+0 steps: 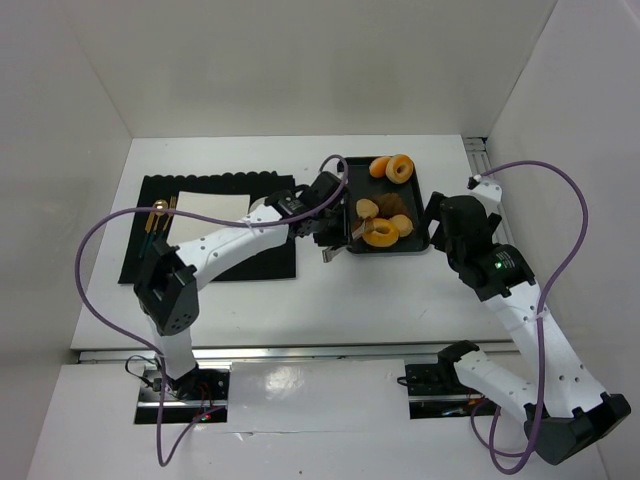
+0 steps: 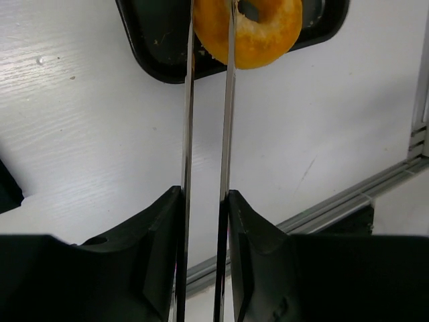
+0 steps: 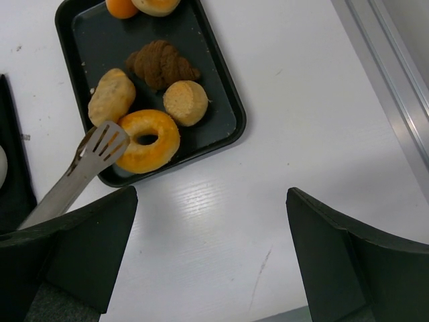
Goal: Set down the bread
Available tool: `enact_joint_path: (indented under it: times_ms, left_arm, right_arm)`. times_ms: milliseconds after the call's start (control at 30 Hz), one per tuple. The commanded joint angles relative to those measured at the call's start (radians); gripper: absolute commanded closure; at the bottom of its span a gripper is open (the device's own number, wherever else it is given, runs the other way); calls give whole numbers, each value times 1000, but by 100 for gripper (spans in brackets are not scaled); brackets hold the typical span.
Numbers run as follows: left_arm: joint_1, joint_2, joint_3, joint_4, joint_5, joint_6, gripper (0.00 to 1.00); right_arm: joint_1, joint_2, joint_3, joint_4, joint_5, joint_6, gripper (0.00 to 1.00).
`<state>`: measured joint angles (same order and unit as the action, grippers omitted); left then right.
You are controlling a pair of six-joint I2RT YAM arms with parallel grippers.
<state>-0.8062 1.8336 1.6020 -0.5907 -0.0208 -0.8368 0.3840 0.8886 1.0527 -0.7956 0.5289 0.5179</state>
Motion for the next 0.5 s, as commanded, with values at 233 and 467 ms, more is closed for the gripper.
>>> enact_joint_path:
  times_ms: [233,467]
  left_arm:
    - [-1,-146,36,11,13,34,83]
    - [-1,-129,76,45,2,54,84]
  right_arm:
    - [6,3,12,56,-9,-13,1]
    - [6,24,12,65,-9,-13,1]
